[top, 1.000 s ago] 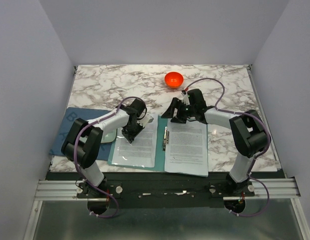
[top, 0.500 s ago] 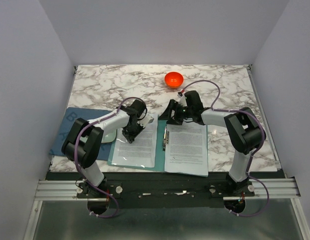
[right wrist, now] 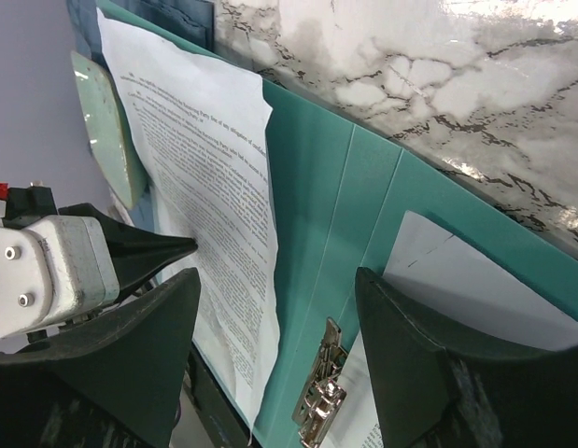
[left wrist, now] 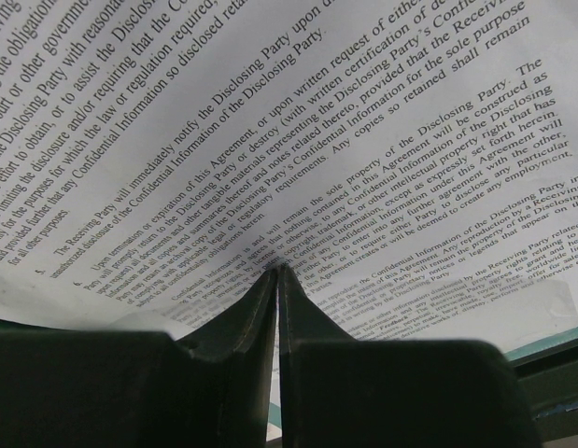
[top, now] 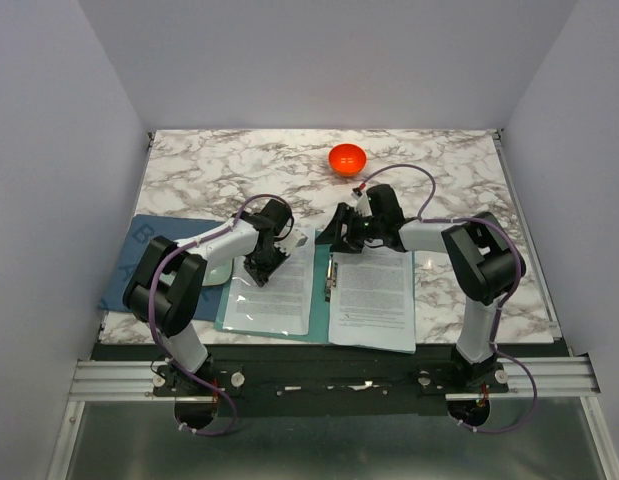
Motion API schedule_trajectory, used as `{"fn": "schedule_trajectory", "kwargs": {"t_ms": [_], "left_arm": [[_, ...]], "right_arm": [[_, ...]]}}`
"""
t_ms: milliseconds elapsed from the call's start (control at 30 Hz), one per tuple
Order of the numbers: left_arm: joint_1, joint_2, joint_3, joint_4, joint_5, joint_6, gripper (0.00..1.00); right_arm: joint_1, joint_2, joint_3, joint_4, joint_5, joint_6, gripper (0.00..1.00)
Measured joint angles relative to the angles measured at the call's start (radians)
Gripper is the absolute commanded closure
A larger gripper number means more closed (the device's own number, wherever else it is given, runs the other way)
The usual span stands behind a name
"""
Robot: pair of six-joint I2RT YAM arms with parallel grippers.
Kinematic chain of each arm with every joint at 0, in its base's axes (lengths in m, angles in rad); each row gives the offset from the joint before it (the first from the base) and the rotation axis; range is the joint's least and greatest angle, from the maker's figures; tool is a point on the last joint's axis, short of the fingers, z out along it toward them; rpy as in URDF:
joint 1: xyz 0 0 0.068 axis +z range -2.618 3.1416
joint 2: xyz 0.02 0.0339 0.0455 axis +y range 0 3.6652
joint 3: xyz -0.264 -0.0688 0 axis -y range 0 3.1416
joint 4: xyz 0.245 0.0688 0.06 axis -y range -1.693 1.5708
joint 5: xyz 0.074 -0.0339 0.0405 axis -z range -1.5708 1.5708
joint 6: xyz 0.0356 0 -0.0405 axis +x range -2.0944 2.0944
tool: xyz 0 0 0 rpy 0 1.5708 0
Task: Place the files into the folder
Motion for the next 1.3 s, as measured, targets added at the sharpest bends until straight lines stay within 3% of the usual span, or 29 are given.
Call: {"fn": "schedule_trajectory", "kwargs": {"t_ms": [1300], "left_arm": [[0.000,0.000,0.000,-0.001,0.000,0.000,0.86]], "right_arm": [[0.001,-0.002,-0.064,0.097,-0.092,0.074,0.31]]}}
